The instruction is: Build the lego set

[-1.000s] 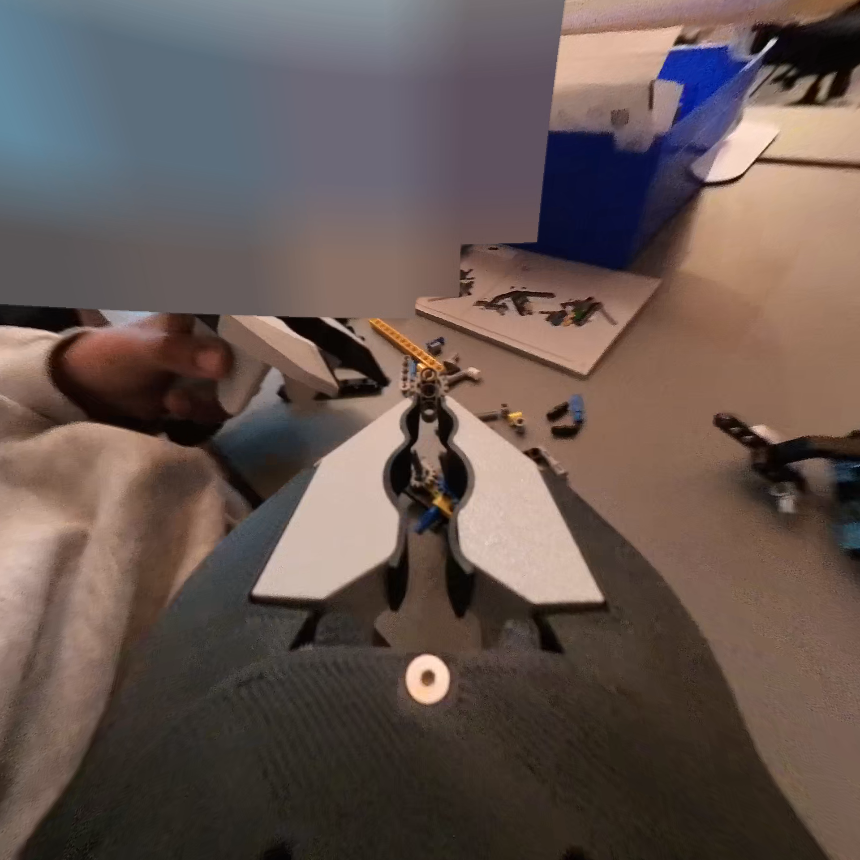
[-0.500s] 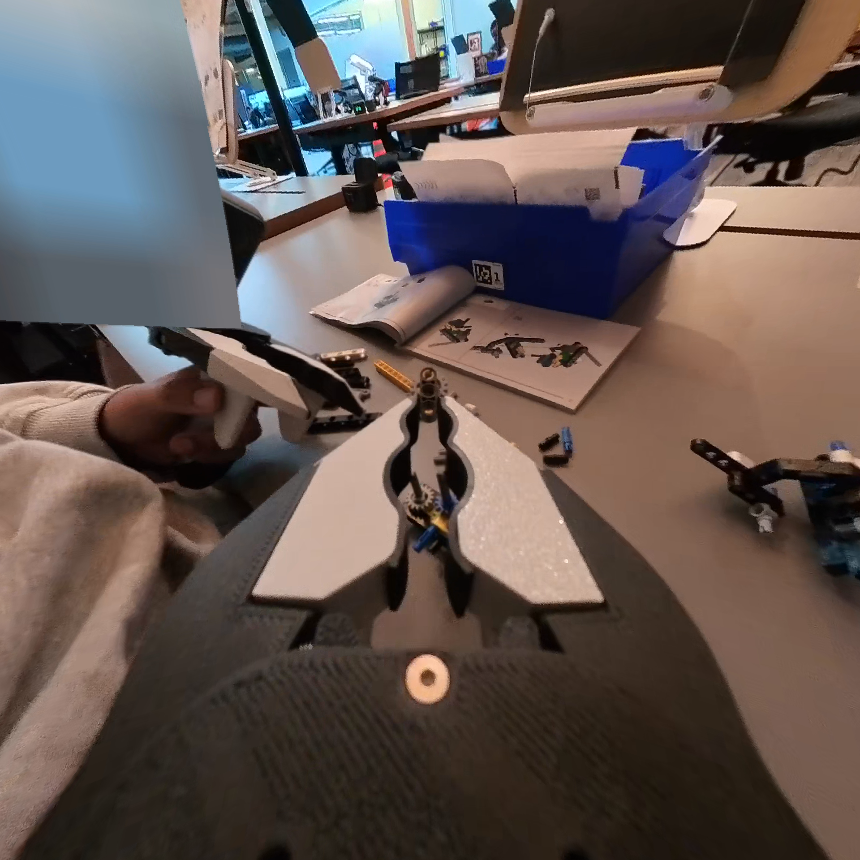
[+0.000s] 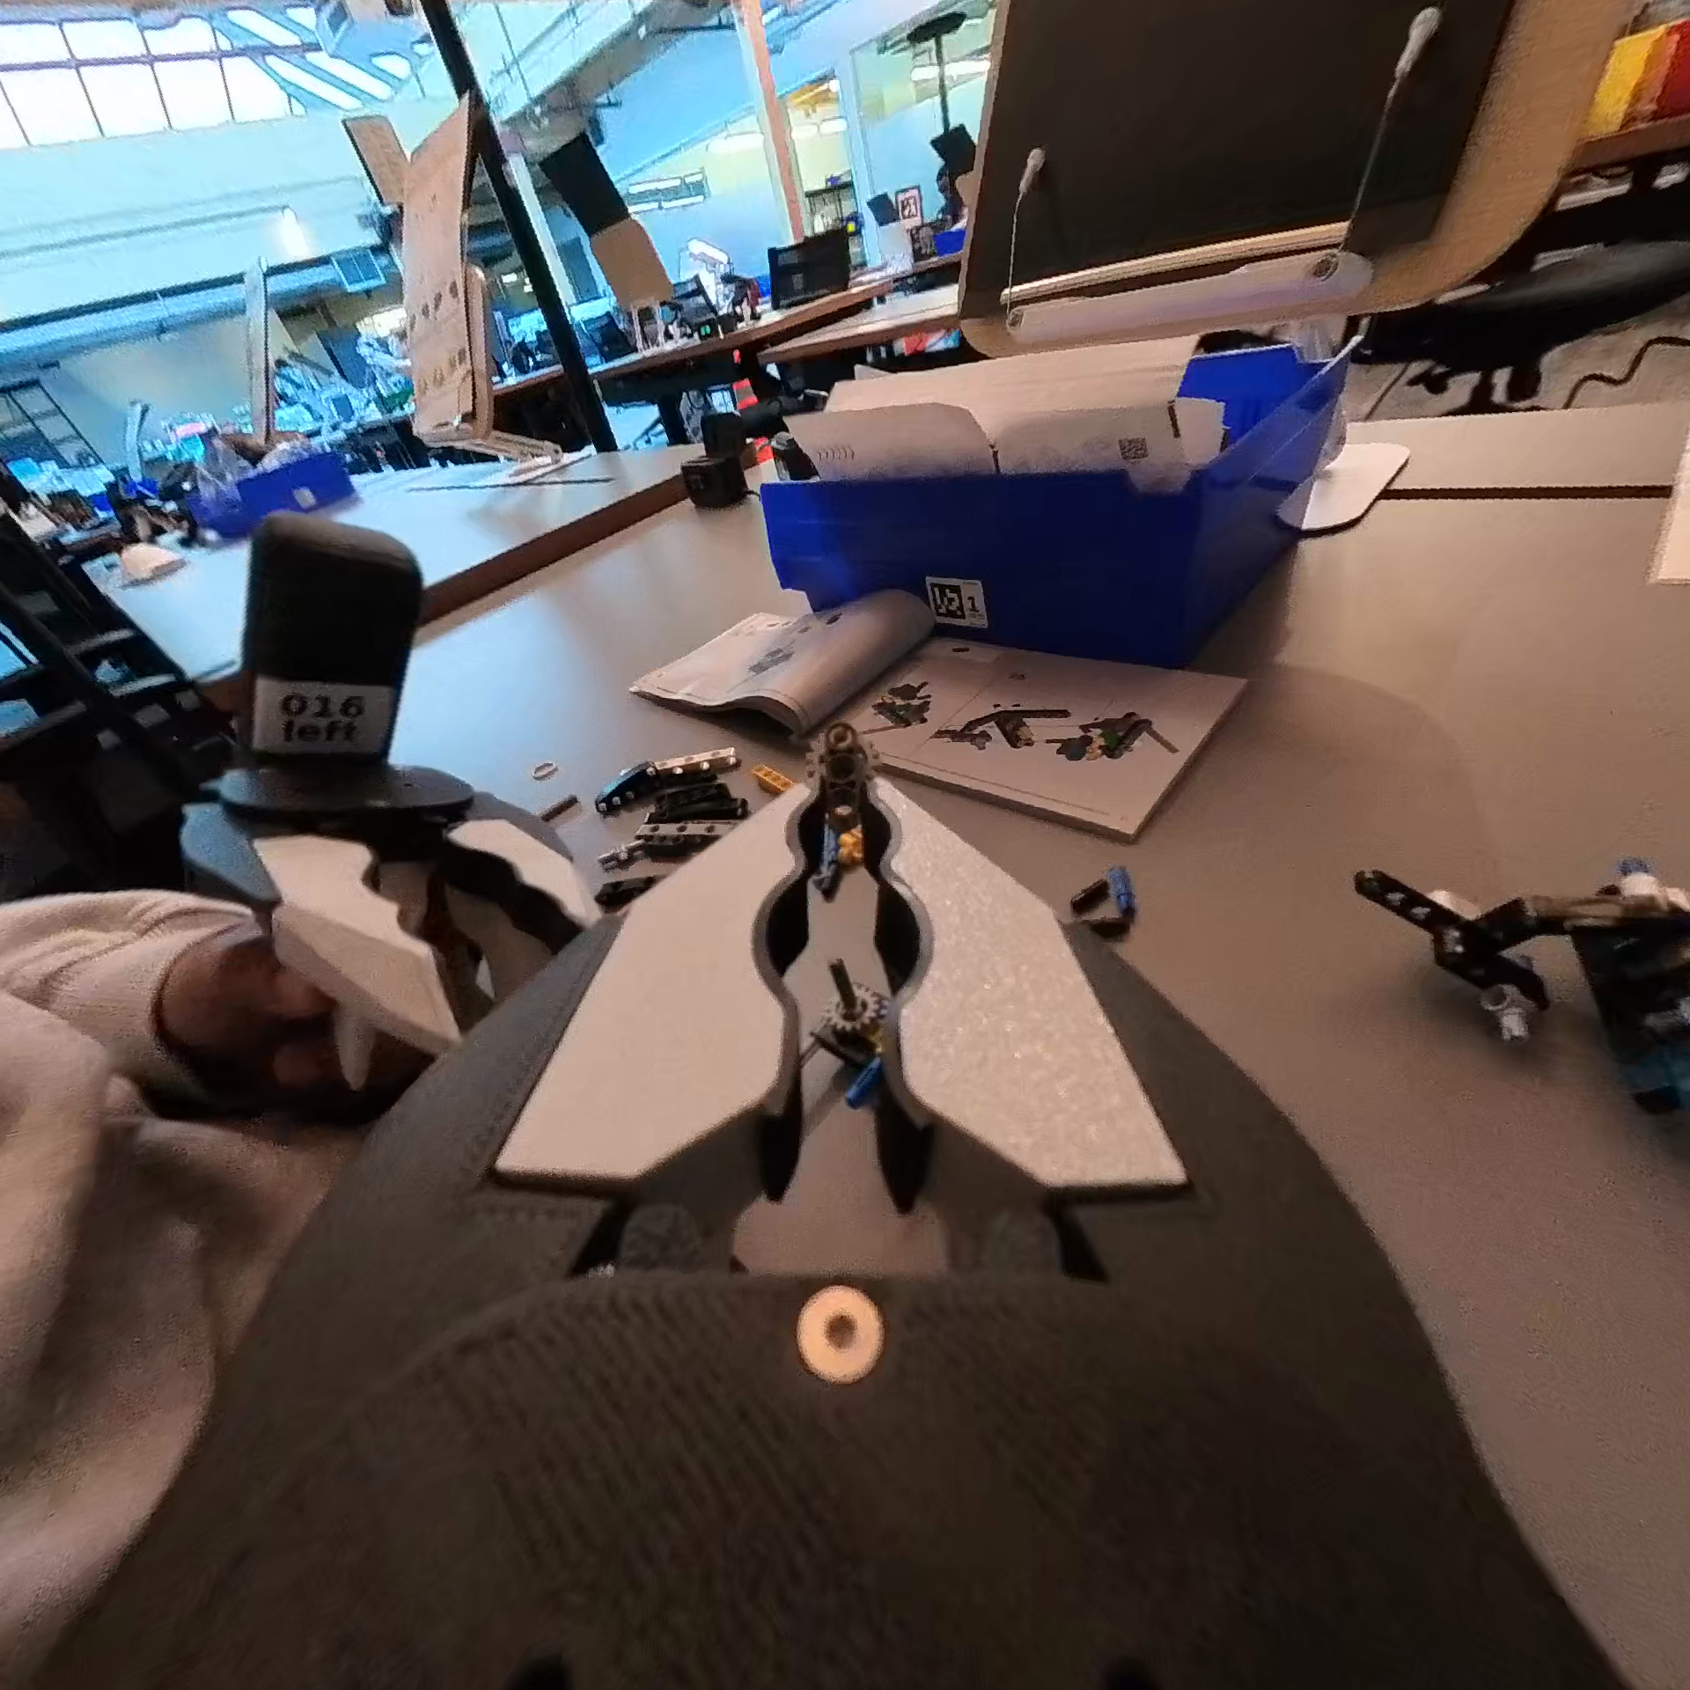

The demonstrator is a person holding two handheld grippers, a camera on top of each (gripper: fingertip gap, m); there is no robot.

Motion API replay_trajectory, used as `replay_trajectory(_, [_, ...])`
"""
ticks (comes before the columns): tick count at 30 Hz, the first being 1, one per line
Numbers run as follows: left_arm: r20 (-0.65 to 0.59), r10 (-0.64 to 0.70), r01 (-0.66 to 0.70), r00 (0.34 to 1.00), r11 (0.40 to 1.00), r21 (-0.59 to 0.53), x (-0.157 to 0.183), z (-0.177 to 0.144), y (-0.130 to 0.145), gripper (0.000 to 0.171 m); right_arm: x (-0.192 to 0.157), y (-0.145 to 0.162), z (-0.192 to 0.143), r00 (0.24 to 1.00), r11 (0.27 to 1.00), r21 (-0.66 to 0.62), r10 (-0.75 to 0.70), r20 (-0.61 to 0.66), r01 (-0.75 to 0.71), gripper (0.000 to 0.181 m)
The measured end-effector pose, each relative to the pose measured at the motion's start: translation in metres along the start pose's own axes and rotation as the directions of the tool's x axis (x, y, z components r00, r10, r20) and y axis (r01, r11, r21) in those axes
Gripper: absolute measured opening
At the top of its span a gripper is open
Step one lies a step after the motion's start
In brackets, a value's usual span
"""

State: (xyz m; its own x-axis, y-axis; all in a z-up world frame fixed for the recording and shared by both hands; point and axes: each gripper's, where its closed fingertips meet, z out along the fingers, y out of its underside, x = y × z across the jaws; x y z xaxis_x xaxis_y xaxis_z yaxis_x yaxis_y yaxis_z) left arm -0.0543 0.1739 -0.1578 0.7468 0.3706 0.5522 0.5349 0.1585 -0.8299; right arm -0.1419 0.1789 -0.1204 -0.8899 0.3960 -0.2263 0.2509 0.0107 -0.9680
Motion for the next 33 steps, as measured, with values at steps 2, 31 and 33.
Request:
replay_trajectory(2, [0.033, 0.063, -0.063, 0.997, 0.998, -0.006, 0.002, 0.002, 0.002, 0.034, 0.000, -0.001, -0.002, 0.999, 0.999, 0.020, 0.032, 0.001, -0.032, 0.005])
replay_trajectory(31, [0.215, -0.027, -0.010, 0.976, 0.985, 0.172, -0.041, -0.041, -0.023, 0.035, -0.002, -0.002, 0.025, 0.998, 0.998, 0.018, 0.056, -0.004, -0.056, 0.005])
replay_trajectory(33, [0.242, -0.017, -0.025, 0.970, 0.985, 0.169, -0.042, -0.045, -0.020, 0.035, -0.005, -0.003, 0.030, 0.998, 0.998, 0.013, 0.058, 0.019, -0.058, 0.005])
